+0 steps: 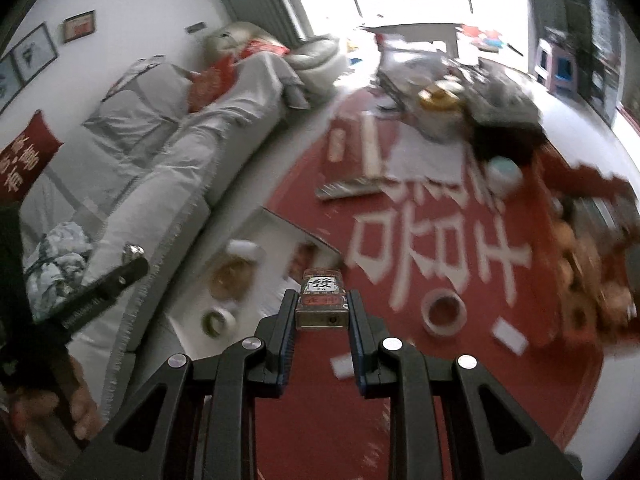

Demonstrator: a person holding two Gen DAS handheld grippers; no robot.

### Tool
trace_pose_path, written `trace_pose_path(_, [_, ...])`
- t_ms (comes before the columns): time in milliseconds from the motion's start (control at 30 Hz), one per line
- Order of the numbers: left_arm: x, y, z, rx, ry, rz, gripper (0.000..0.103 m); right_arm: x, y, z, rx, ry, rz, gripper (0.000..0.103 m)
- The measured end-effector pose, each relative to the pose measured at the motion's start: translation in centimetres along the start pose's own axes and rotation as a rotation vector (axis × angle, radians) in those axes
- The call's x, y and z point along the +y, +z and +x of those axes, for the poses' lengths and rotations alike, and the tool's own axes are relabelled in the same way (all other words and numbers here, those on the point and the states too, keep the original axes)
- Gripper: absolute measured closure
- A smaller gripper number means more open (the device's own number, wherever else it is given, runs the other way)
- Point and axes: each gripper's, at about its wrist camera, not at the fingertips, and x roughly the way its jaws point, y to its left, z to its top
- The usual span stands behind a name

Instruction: Organize rigid objects

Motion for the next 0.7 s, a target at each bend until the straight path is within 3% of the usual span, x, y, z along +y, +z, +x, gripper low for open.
trace_pose_path(367, [3.9,1.2,4.5,0.044,0.057,-0.091,0.061,8.3,6.7,6.7,0.022,0.096,-0.100,0.078])
trace_pose_path(700, [3.3,-1.6,10.7,0.154,0.089,-0.070,0.061,7.8,2.4,13.8,0.182,0.016,-0.120,0.078])
